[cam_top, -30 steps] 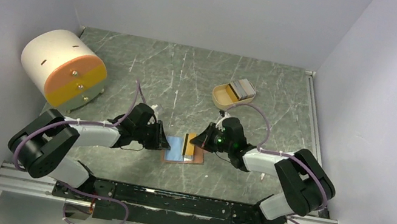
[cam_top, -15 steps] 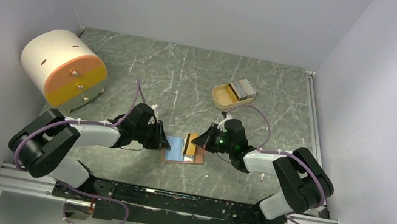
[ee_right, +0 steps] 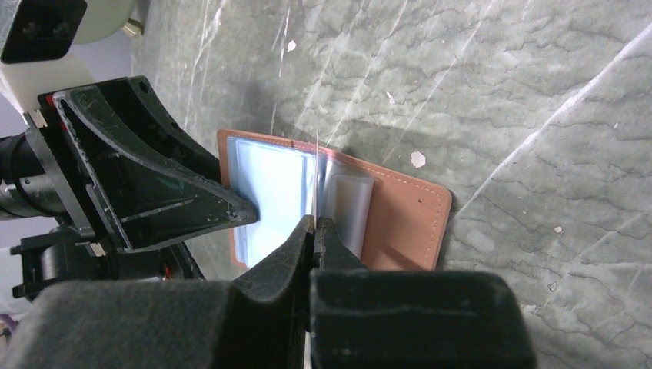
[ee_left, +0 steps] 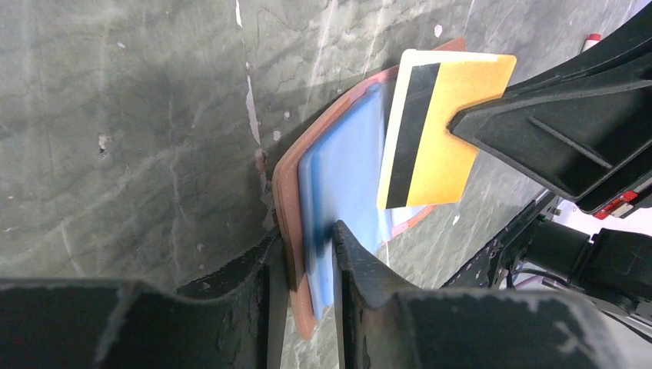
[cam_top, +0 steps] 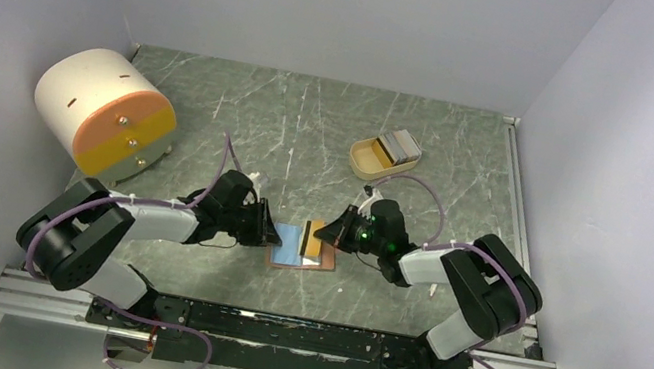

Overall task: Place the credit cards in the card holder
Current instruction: Insert the credit card into the card holder.

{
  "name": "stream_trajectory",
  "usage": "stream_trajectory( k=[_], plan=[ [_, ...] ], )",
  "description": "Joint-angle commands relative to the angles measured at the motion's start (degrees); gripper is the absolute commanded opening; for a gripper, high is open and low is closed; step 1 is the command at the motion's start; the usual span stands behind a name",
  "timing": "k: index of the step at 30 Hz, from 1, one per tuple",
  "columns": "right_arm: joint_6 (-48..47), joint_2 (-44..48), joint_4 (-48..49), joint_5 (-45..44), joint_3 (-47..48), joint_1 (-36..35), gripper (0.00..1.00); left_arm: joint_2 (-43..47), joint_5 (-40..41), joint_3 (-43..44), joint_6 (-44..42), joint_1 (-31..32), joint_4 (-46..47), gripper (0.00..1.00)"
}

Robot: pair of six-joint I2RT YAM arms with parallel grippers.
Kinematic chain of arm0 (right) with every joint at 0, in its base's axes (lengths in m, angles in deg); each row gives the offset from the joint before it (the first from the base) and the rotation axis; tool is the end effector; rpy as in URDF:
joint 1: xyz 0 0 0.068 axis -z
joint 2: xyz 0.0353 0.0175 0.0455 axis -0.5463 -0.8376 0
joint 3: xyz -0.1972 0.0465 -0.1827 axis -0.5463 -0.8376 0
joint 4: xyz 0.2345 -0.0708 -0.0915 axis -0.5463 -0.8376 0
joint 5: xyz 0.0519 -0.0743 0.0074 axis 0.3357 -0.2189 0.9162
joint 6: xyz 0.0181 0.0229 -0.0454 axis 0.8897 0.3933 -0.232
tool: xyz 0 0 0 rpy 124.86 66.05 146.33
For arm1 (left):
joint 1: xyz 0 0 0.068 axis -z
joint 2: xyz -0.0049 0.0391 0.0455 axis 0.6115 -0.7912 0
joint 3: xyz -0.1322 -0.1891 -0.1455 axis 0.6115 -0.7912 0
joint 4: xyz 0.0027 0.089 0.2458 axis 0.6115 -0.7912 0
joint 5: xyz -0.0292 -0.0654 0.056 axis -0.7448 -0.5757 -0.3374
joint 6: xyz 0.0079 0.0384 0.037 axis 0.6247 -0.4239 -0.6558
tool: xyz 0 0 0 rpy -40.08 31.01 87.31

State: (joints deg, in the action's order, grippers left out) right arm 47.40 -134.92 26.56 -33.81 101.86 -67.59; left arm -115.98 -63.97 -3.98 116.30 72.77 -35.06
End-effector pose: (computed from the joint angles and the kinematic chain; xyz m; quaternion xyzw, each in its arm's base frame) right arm 0.2114 0.1606 0.1186 0.0093 0.8570 0.4408 0.2667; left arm 0.1952 -0.1506 0.1268 -0.0331 0.9147 -0.3560 0.1884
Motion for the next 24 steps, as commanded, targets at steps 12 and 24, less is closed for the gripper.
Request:
stream_trajectory(
  k=[12, 24],
  plan=[
    [0.55, -1.99, 8.07, 1.57, -3.35, 0.29, 0.0, -2.26, -0.76, -0.39, -1.18, -0.19, 1.2, 0.31],
    [0.27, -1.97, 8.08, -1.18, -2.73, 0.72, 0.0, 2.74, -5.14, -4.6, 2.71, -1.47, 7.44, 0.24]
  ],
)
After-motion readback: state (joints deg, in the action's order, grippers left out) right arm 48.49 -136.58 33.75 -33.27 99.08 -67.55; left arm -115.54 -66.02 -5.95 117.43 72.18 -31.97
